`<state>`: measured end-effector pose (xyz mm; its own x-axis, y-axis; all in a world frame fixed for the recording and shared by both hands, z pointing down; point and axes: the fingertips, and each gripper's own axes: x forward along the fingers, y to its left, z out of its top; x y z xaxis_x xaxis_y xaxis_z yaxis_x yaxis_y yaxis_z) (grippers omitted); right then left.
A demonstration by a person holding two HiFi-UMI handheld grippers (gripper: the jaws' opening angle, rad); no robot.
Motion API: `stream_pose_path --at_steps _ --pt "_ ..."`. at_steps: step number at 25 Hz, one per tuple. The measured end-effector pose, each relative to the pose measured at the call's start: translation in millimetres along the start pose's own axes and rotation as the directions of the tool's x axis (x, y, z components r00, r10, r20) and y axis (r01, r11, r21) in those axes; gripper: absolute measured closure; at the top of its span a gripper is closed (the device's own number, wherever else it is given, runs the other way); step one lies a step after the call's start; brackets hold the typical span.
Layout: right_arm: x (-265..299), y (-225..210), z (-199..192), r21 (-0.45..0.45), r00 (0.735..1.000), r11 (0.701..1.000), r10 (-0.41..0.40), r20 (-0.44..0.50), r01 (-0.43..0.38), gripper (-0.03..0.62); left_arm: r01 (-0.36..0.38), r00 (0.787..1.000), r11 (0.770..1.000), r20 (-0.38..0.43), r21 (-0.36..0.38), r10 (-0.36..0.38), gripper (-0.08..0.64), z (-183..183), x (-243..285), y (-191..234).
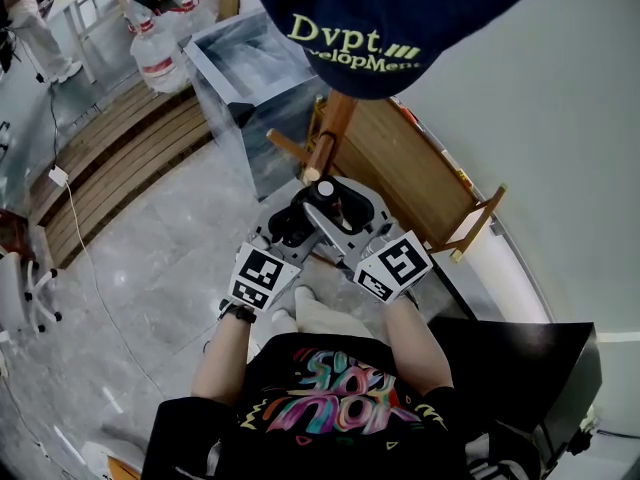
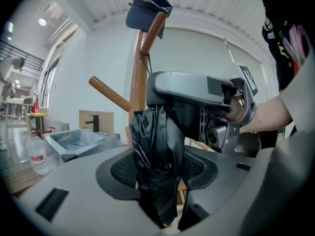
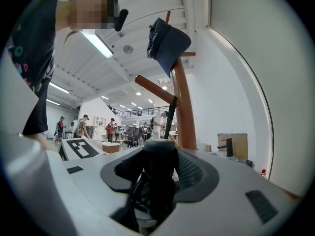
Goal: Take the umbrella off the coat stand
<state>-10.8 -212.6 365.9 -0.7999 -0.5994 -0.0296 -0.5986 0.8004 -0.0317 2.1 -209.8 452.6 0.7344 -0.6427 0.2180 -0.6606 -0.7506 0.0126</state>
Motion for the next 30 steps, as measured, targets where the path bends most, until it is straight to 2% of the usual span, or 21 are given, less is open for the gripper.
stream_pose_path --at_steps 6,14,21,30 --pt "-4 6 9 0.004 1.000 1.000 0.022 0.015 -0.022 0.383 0.006 1.000 1.000 0.001 -0.004 -0.006 0.331 8 -7 -6" --pt "-7 20 28 -0.010 0.999 0.999 0.041 0.035 -0.041 0.383 -0.019 1.000 1.000 0.007 0.015 0.019 0.331 24 -22 -10" --pt "-10 32 45 0.000 0.996 0.998 0.057 0.062 -0.057 0.383 -0.035 0.999 0.999 -0.005 0.017 0.035 0.331 37 -37 -15" --pt "-13 52 65 -0.029 0.992 0.996 0.091 0.086 -0.089 0.383 -0.055 0.998 0.998 0.000 0.011 0.055 0.331 53 -55 -22"
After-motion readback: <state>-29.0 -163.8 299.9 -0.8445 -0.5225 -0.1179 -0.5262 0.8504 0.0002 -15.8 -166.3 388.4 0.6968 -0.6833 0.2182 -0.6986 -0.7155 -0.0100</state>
